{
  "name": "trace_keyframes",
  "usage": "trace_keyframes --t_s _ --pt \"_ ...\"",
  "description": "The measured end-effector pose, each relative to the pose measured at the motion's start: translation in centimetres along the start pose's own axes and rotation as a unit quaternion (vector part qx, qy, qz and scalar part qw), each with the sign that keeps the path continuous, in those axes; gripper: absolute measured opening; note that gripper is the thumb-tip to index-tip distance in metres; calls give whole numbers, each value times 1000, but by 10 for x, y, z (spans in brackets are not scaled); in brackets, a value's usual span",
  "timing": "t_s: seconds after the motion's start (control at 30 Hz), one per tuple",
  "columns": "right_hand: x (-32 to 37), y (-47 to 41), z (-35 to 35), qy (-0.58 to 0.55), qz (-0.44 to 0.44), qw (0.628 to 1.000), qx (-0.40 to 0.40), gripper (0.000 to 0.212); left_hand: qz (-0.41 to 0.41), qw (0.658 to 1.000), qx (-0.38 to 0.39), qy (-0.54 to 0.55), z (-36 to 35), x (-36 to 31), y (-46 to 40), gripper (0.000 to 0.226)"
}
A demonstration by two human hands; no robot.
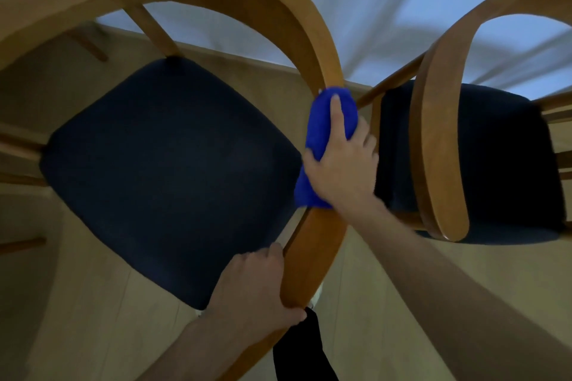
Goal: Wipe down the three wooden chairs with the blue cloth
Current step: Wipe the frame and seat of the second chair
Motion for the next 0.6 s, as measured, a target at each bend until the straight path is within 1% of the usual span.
trace_keyframes --t_s 0.07,0.13,0.17,0.23,0.33,0.4,0.47,0.53,0.6 --pt "11 -44 3 -14 62 998 -26 93 0 999 -30 21 11 -4 -8 55" --pt "20 -72 7 -11 101 994 -49 90 2 994 -88 69 26 -12 -23 59" --pt "21 -75 7 -7 104 993 -54 89 0 989 -121 88 34 -17 -31 61" --pt "16 -63 4 -6 88 995 -45 92 -10 982 -158 103 43 -26 -46 56" --pt "-7 -19 -2 -28 22 999 4 98 -21 980 -169 105 44 -34 -57 50" --pt "-20 10 -7 -63 -32 996 49 96 -17 979 -181 92 40 -37 -54 47" --pt "-22 22 -9 -68 -57 993 73 93 -9 977 -193 91 36 -38 -51 44" --pt "-15 5 -4 -35 -33 998 49 93 -4 979 -182 95 36 -37 -53 44" --pt "1 -33 1 -12 30 999 -4 92 -1 983 -156 97 36 -38 -55 45"
Point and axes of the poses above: each hand's wrist, its own y-axis away from the middle knuckle, its own z-axis out of the back of the hand, x = y × z, the point moved 7 cm from there along -y, towards the middle knuckle, and after that the axes turned 2 degrees about z, right-handed, at the moved point
